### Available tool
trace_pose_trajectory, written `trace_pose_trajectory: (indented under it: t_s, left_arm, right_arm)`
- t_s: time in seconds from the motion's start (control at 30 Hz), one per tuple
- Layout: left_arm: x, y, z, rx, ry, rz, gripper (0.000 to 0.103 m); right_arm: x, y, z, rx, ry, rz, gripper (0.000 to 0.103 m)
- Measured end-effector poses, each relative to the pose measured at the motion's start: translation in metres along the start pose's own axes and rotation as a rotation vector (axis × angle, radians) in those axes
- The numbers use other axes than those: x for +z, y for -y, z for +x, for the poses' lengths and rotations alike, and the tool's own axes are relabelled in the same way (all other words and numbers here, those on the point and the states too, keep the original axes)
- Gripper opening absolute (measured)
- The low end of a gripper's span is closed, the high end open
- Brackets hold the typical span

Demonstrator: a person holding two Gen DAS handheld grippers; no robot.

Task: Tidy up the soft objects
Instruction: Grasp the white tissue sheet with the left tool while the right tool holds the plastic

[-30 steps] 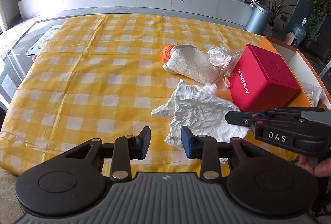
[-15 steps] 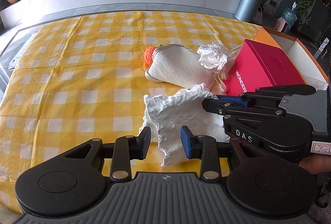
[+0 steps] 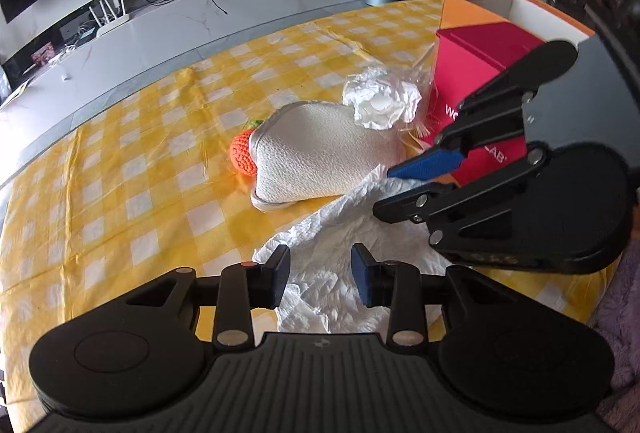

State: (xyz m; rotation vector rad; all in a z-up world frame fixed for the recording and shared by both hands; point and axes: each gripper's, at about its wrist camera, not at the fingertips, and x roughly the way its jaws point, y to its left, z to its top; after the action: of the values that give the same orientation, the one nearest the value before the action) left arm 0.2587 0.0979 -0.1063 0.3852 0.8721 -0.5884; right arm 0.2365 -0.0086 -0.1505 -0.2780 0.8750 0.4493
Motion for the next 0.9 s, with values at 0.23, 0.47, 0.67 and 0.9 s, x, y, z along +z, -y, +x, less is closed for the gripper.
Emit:
trace_pose_trajectory:
  t_s: [0.23, 0.47, 0.67, 0.9]
  left_arm:
    - [0.005, 0.014, 0.008, -0.072, -0.009, 0.158, 0.072]
    - [0.013, 0.026, 0.037, -0.081, -0.089, 0.233, 0.083]
    - [0.013, 0.021, 0.048, -0.075, -0.118, 0.142, 0.085]
    - [0.01, 0.019, 0.044, -0.064, -0.116, 0.031, 0.054]
  right_arm:
    - [0.001, 0.0, -0.026, -0.002, 0.048, -0.031, 0.024]
    - [0.001, 0.012, -0.042, 0.001, 0.062, 0.006, 0.035]
    - [0.0, 0.027, -0.045, 0.007, 0.063, 0.046, 0.04]
    - [0.004, 0.029, -0.042, 0.018, 0.063, 0.024, 0.041]
